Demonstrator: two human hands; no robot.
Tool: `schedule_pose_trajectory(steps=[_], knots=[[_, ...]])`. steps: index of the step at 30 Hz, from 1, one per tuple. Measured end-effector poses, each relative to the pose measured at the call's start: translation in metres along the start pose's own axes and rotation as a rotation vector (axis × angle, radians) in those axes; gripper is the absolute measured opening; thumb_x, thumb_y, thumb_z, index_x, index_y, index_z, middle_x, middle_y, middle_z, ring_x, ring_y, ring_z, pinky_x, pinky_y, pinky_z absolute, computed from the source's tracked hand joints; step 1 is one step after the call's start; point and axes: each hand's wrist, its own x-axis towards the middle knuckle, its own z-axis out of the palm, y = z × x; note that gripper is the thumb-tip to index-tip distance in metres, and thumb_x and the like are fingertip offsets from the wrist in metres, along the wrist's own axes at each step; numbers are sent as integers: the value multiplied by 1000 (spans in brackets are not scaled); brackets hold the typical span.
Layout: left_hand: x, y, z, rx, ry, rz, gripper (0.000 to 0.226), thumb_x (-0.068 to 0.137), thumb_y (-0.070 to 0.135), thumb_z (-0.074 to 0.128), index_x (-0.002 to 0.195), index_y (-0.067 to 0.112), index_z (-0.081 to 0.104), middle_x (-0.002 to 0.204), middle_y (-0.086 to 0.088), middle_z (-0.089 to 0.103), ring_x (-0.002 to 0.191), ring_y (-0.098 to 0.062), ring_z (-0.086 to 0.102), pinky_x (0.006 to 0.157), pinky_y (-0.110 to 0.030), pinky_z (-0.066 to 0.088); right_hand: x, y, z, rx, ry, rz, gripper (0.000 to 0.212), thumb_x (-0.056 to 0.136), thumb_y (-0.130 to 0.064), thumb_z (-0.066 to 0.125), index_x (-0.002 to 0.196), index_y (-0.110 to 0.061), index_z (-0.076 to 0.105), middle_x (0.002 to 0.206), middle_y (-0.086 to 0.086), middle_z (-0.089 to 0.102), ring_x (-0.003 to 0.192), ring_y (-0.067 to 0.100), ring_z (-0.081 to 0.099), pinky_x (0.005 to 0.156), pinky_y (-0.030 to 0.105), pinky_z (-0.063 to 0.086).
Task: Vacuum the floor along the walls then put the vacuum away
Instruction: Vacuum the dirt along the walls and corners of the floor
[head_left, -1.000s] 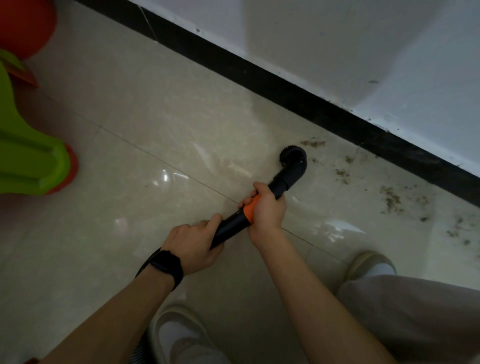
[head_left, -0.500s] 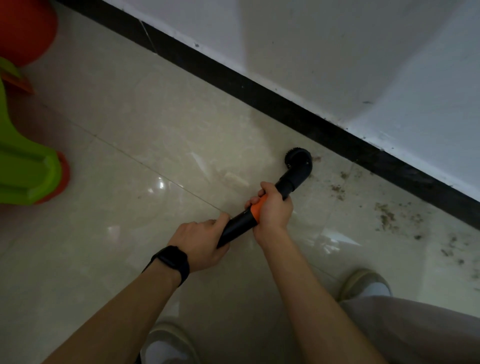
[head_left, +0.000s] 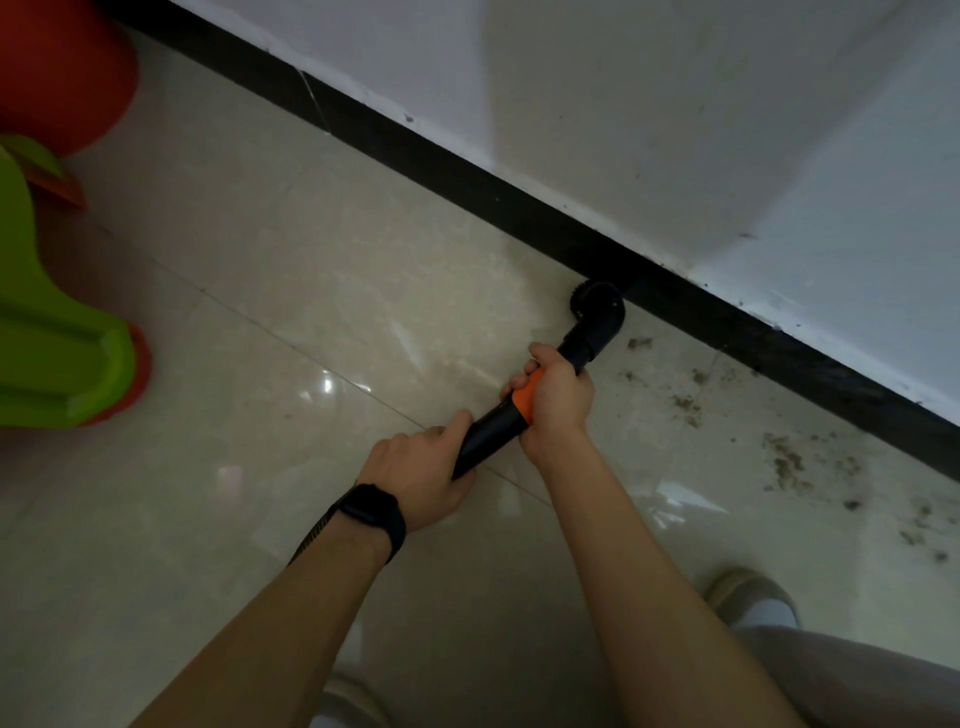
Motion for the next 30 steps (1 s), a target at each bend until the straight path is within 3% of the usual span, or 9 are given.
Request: schedule_pose_trajectory(steps=[5, 8, 14, 20, 26, 30], knots=[[0, -15, -11, -93, 57, -128, 36, 85, 43, 57, 93, 38, 22, 70, 9, 49, 53, -18, 43, 47, -27, 28, 2, 4, 35, -56, -63, 5, 17, 93, 1, 61, 85, -10, 51, 54, 2, 49, 36, 13, 44, 40, 24, 43], [-3, -25, -19, -115, 63, -157, 36, 83, 42, 59, 90, 39, 24, 63, 11, 42, 52, -18, 44, 46, -25, 27, -1, 10, 46, -63, -63, 8, 15, 93, 0, 61, 84, -9, 53, 53, 1, 50, 36, 13, 45, 41, 25, 45], [-32, -34, -19, 14, -21, -26, 36, 83, 49, 56, 89, 41, 21, 73, 10, 53, 58, -18, 44, 51, -28, 29, -26, 38, 10, 60, 44, 50, 16, 90, 1, 64, 87, -9, 52, 49, -1, 51, 37, 14, 47, 43, 27, 47], [-85, -24, 6, 95, -164, 134, 36, 87, 50, 52, 111, 27, 37, 94, 3, 64, 74, -26, 63, 56, -29, 31, -62, 67, -48, 122, 124, 110, 19, 90, 0, 66, 88, -11, 50, 51, 1, 49, 38, 15, 46, 44, 28, 47], [-124, -27, 16, 50, -211, 169, 36, 82, 53, 48, 104, 33, 27, 87, 3, 65, 67, -30, 63, 54, -29, 32, -88, 93, -72, 101, 186, 134, 19, 92, -2, 66, 90, -11, 50, 53, 2, 51, 39, 16, 48, 44, 28, 47], [-125, -22, 23, 77, -251, 207, 37, 84, 55, 47, 109, 31, 33, 89, 4, 65, 71, -29, 64, 56, -29, 32, -93, 94, -84, 105, 236, 113, 18, 93, -3, 65, 90, -11, 49, 53, 1, 50, 40, 16, 47, 44, 29, 47]])
